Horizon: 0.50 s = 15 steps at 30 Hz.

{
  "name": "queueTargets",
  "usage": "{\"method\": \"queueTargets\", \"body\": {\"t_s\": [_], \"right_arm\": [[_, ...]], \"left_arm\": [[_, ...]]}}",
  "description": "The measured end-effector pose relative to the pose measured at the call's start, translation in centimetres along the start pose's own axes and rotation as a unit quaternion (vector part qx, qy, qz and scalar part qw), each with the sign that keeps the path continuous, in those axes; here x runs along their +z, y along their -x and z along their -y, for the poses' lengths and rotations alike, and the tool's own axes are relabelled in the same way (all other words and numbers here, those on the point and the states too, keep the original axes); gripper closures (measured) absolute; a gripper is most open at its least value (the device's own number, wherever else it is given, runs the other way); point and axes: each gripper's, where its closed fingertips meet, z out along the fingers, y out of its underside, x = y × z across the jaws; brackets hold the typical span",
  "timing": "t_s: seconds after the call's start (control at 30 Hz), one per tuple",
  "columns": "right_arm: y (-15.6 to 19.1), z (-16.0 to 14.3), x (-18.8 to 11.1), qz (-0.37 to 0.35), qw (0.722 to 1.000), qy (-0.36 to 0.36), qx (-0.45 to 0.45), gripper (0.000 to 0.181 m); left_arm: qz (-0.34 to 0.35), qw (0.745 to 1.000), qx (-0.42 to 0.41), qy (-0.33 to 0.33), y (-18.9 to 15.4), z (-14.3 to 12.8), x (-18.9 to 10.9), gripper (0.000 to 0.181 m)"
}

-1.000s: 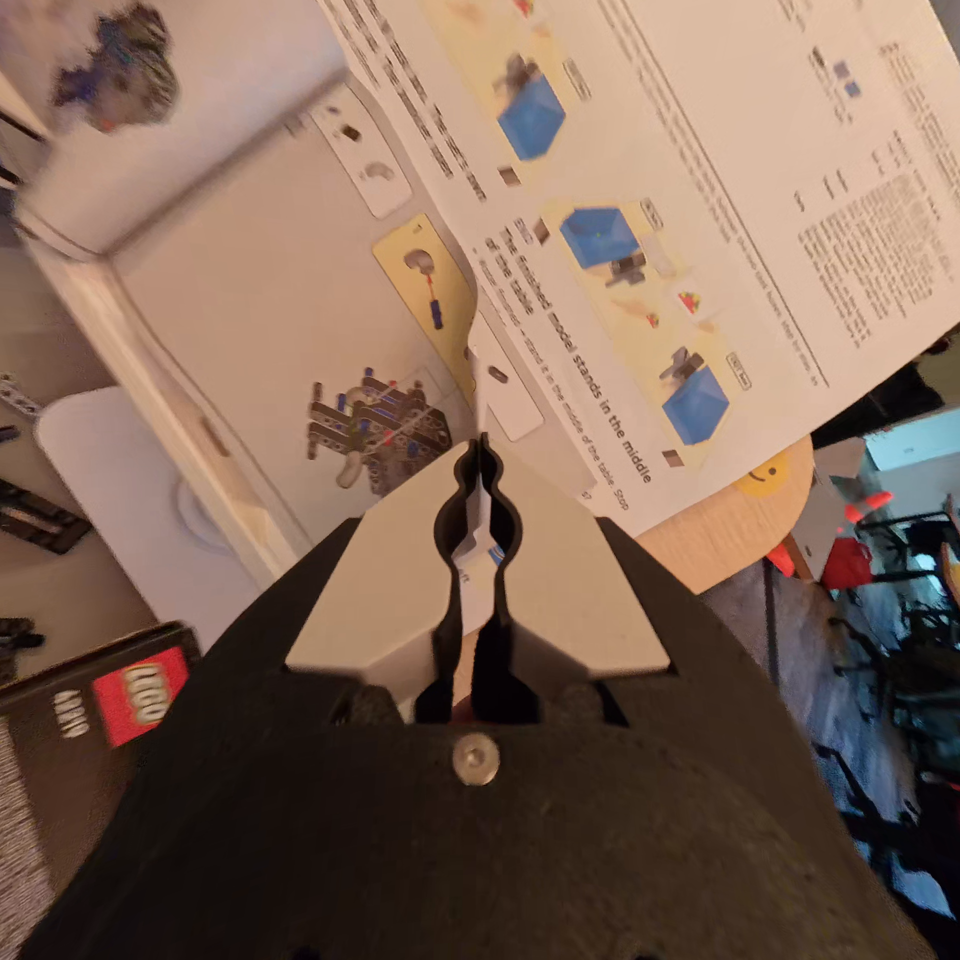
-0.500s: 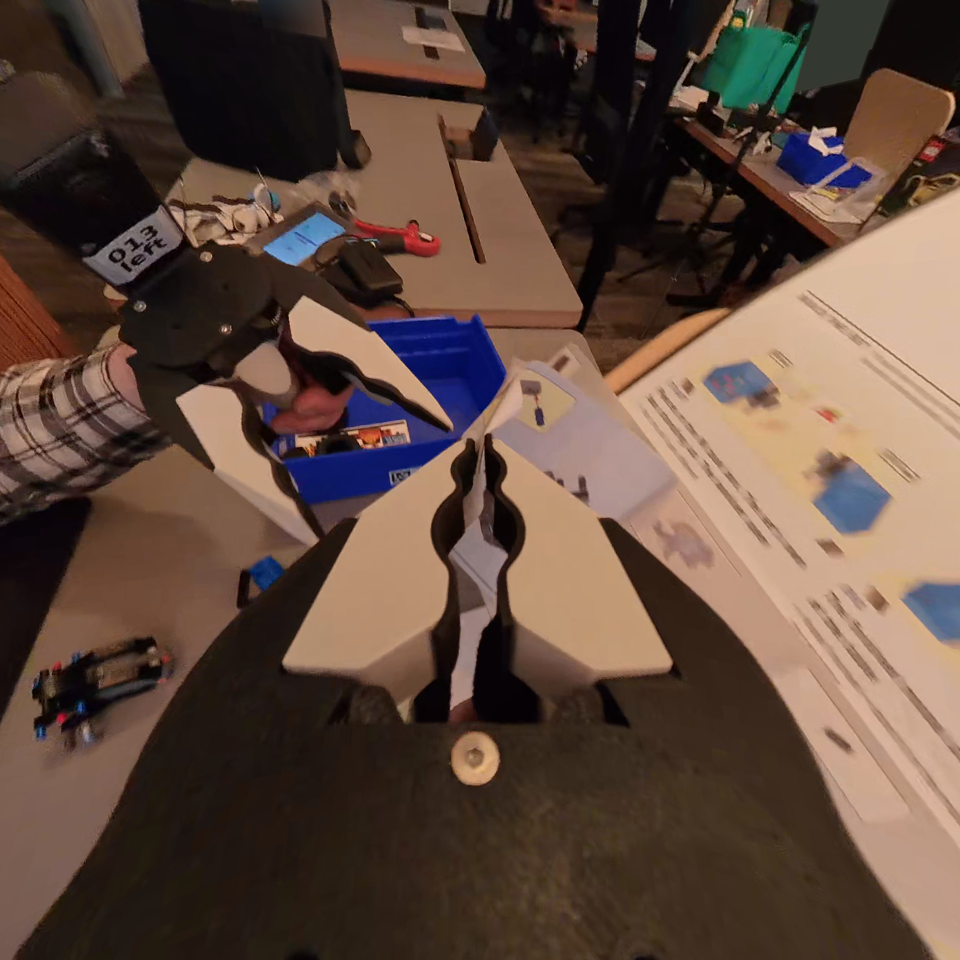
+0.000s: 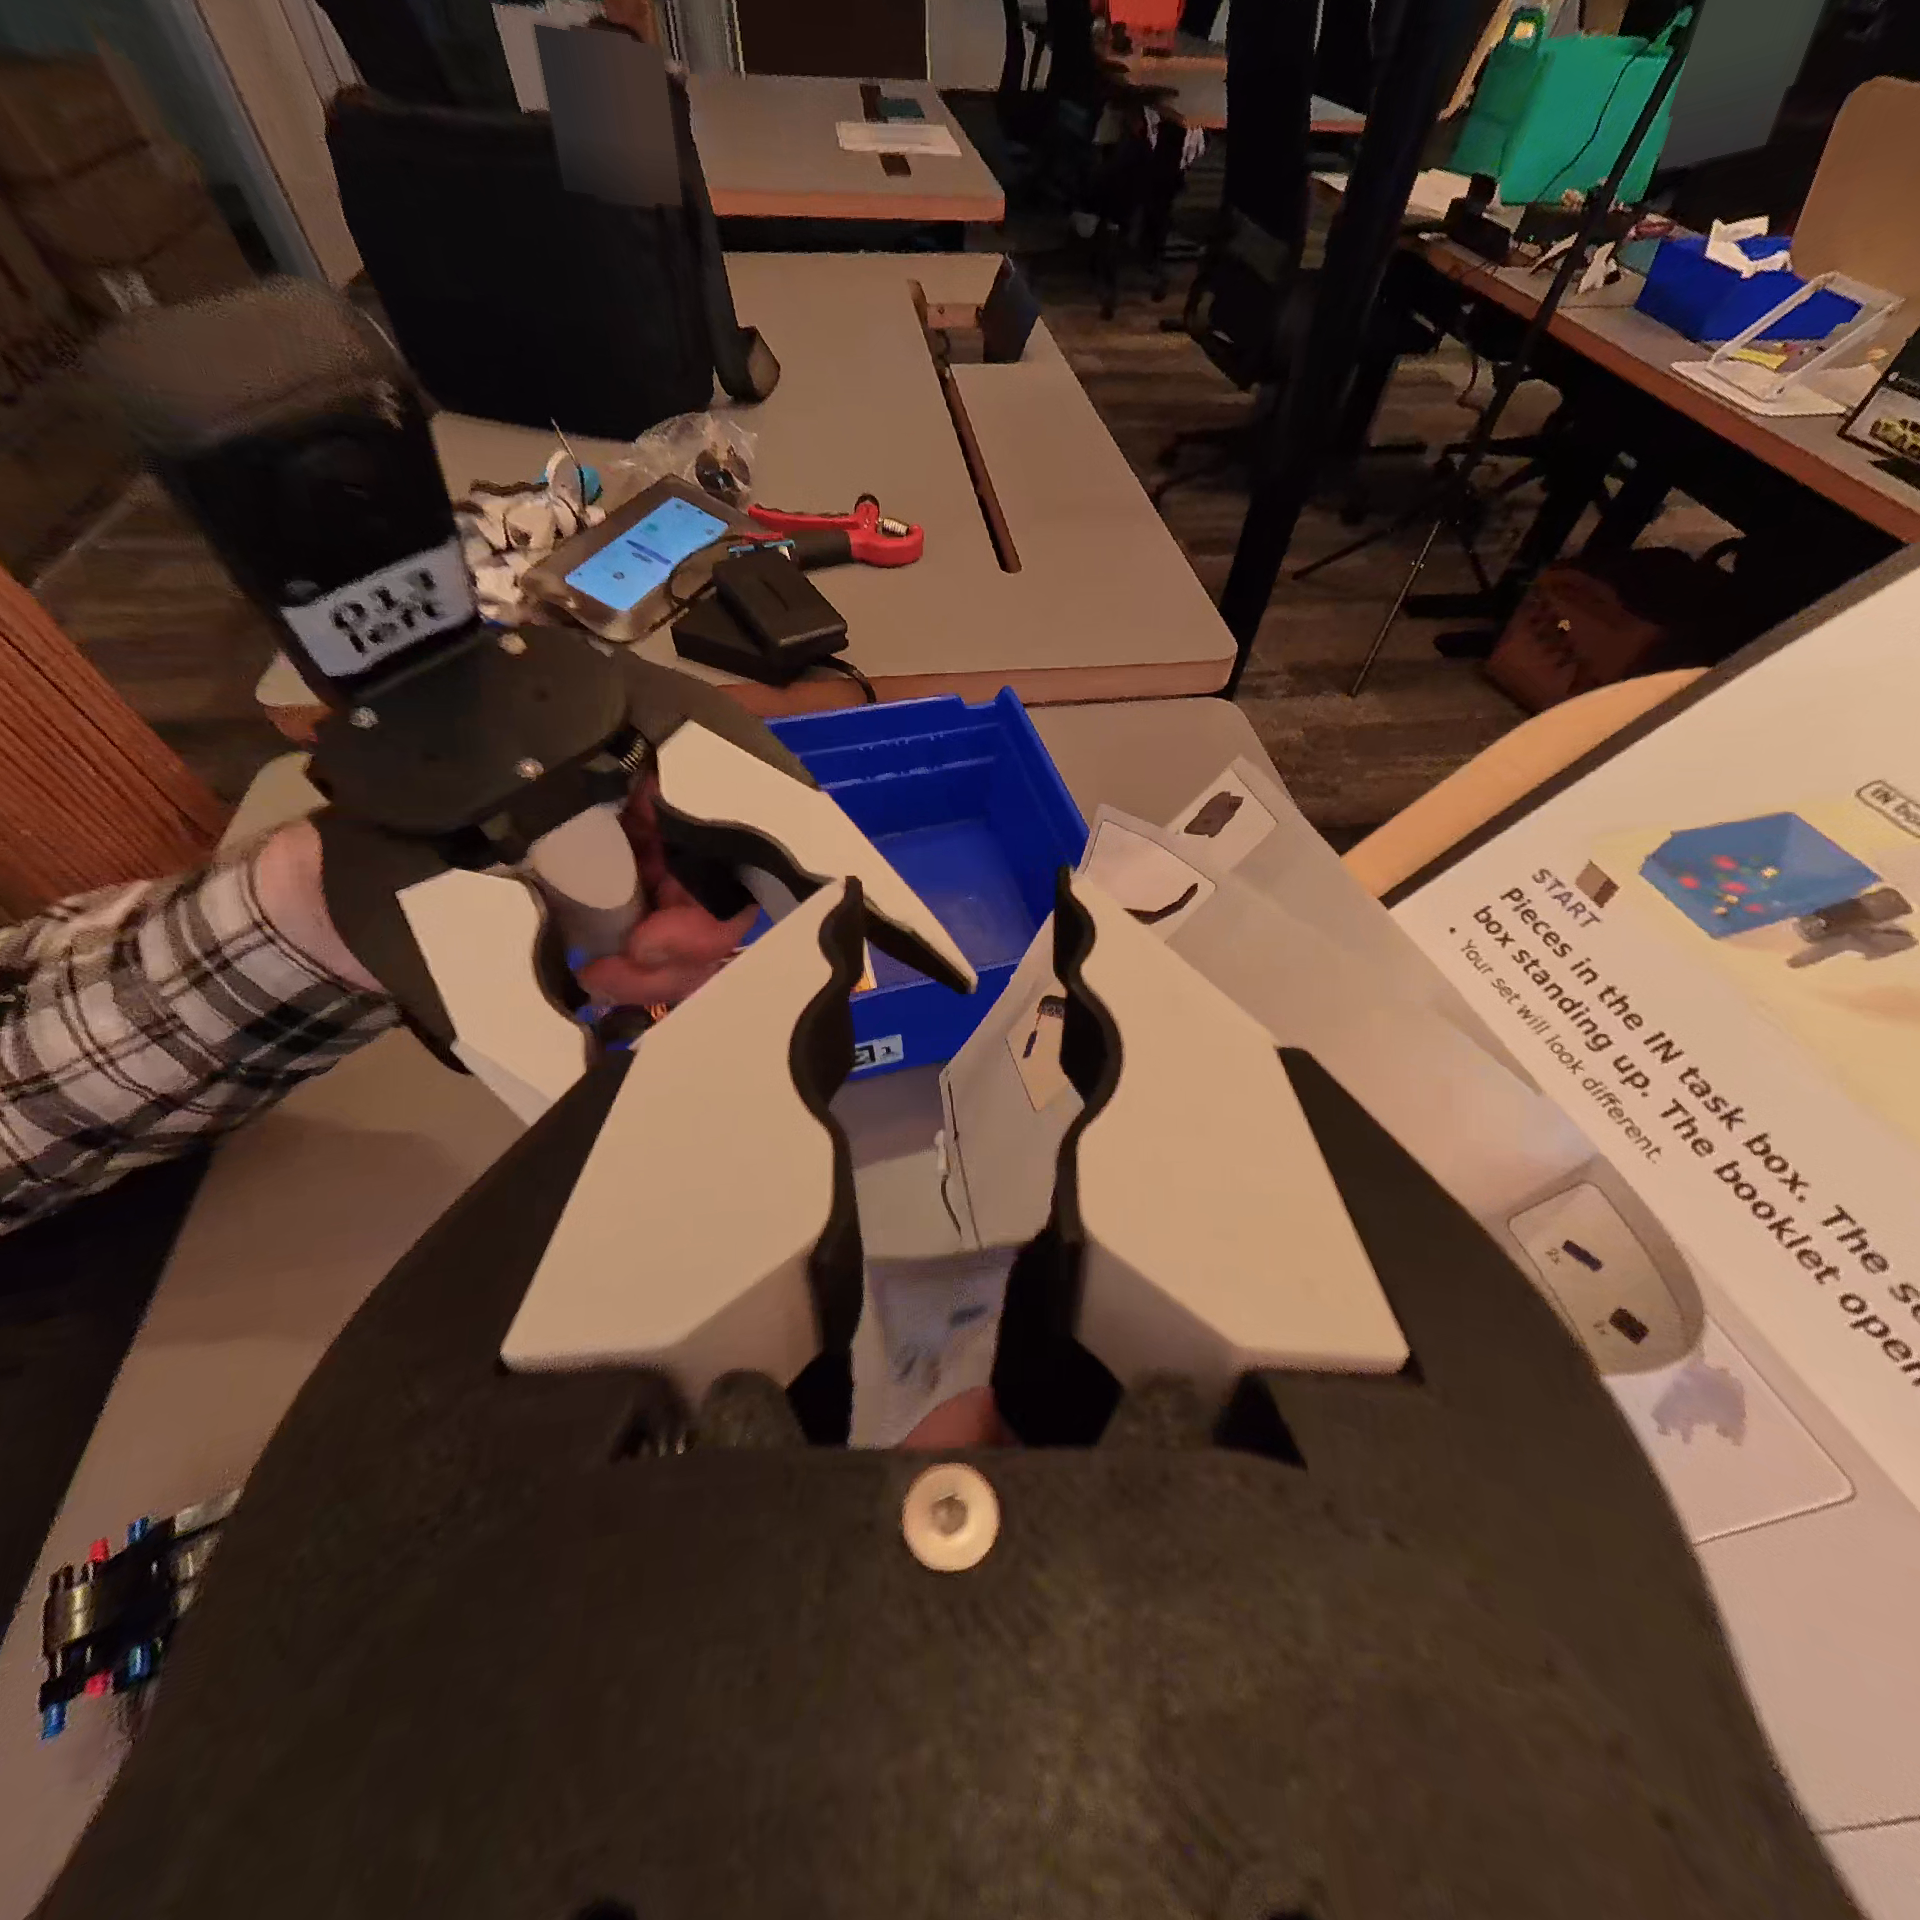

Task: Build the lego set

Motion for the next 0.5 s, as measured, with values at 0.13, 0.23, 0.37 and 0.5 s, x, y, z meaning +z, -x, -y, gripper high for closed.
{"method": "queueTargets", "body": {"t_s": [0.13, 0.23, 0.37, 0.5], "right_arm": [[-1.2, 0.2, -1.5, 0.022, 0.997, -0.060, 0.036, 0.150], [-1.8, 0.8, -2.5, 0.047, 0.990, -0.112, 0.066, 0.151], [-2.5, 0.8, -2.9, 0.057, 0.986, -0.134, 0.079, 0.151], [-2.5, 0.7, -2.9, 0.070, 0.983, -0.145, 0.092, 0.151]], "left_arm": [[-0.016, 1.000, -0.026, 0.000, -0.2, -0.8, 2.4, 0.104], [-0.036, 0.999, -0.026, 0.001, -1.3, -0.9, 4.4, 0.105], [-0.009, 1.000, -0.006, 0.007, -1.6, -1.0, 6.2, 0.116], [-0.014, 0.999, -0.038, -0.004, -1.8, -0.4, 7.6, 0.141]]}}
